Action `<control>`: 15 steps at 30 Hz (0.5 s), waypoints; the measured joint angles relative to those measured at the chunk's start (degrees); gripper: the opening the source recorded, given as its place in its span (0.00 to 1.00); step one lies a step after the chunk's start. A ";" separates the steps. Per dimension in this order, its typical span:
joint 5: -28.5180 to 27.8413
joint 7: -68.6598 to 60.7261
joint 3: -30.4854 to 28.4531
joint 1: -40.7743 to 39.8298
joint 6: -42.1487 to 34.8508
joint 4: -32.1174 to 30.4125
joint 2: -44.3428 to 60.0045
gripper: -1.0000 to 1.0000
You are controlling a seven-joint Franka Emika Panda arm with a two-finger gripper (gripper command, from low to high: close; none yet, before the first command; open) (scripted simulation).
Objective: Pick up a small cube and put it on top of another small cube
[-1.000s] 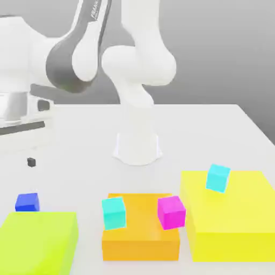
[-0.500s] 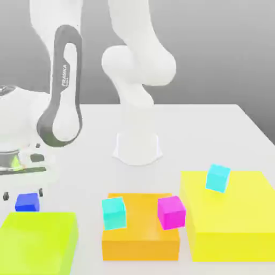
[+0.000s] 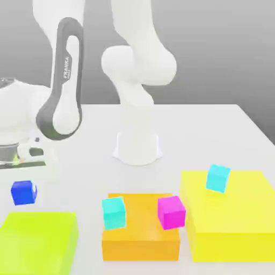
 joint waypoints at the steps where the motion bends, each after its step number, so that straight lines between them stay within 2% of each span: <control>1: 0.84 -2.48 1.60 1.77 -1.13 -0.24 -1.45 0.00; 7: 4.74 -17.22 7.40 15.40 -7.68 -1.63 -10.11 0.00; 15: 5.40 -33.70 15.50 29.00 -15.67 -3.68 -21.13 0.00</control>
